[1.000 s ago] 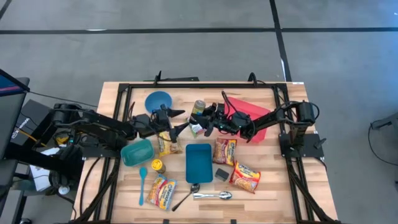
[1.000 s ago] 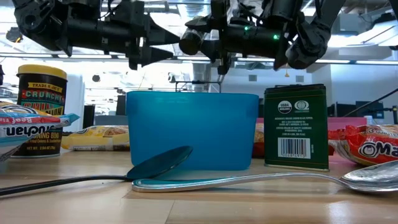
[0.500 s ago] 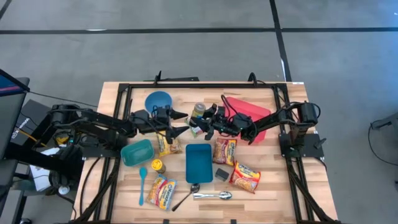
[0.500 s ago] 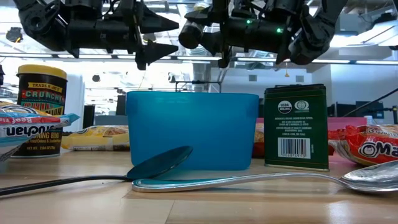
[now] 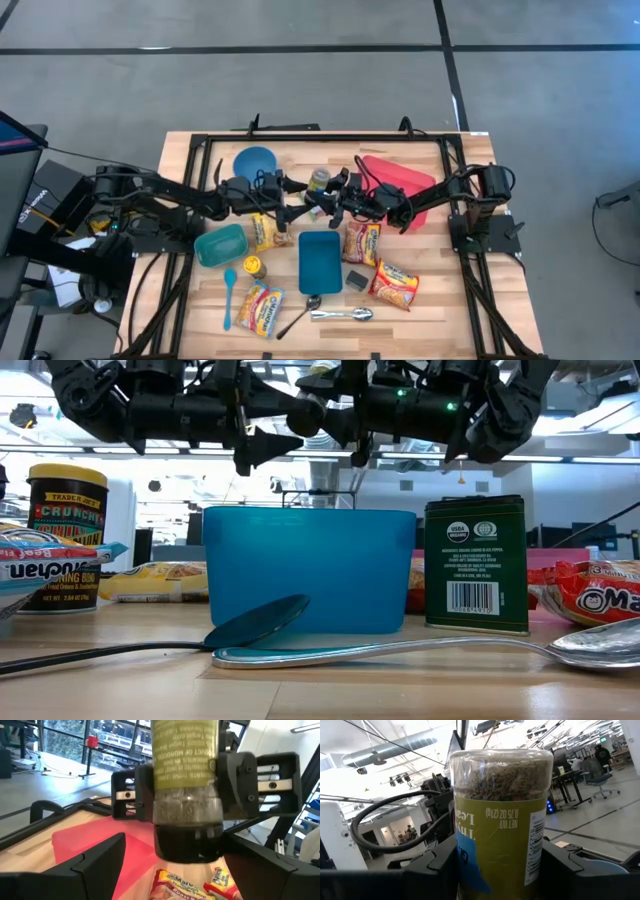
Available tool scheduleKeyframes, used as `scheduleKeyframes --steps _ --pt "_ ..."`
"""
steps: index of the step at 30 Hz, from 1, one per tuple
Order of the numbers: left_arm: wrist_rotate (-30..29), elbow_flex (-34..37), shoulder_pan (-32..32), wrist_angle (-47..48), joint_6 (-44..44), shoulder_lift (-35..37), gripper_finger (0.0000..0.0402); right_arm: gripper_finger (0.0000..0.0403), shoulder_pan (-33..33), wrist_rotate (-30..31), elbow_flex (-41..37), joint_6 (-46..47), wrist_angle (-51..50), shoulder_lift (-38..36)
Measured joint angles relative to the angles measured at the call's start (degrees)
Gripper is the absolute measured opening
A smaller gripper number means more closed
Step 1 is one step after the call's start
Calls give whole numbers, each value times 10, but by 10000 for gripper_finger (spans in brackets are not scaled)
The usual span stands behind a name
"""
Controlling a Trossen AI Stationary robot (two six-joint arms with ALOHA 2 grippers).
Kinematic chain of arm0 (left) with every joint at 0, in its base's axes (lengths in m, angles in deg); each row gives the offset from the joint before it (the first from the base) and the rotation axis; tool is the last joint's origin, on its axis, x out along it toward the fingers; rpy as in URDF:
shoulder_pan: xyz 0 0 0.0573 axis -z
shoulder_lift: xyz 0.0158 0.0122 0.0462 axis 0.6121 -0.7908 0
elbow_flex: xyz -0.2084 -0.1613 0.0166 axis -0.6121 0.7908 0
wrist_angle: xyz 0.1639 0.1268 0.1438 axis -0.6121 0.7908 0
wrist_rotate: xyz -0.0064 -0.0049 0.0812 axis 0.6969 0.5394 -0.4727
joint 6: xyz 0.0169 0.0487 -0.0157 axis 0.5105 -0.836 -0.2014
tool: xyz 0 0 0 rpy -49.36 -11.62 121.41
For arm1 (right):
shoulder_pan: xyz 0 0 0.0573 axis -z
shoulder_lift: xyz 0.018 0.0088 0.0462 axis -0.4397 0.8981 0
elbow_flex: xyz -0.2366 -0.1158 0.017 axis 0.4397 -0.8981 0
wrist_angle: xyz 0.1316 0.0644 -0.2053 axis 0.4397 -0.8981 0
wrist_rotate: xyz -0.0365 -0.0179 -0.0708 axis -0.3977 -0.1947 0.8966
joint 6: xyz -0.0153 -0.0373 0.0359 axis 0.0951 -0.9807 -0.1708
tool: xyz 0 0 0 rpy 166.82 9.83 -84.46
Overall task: Pick & Place Food Item
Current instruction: Put the green seasoning bottle into the blue bin
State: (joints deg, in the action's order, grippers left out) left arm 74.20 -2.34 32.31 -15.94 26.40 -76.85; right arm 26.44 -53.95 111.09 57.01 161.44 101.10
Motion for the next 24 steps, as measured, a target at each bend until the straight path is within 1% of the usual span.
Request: scheduleKeyframes --steps 4,13,16,21,24 --pt "11 -2 0 -8 11 0 319 189 0 0 0 -2 -4 0" --pt "14 -2 0 -8 11 0 319 189 0 0 0 -3 -4 0" --pt "14 -4 0 -8 21 -14 319 189 0 0 11 -5 -17 0" --pt "20 -26 0 -10 24 -48 319 189 -8 0 33 -20 -71 4" --pt "24 -29 0 -11 24 -52 319 189 -8 0 35 -24 -76 3"
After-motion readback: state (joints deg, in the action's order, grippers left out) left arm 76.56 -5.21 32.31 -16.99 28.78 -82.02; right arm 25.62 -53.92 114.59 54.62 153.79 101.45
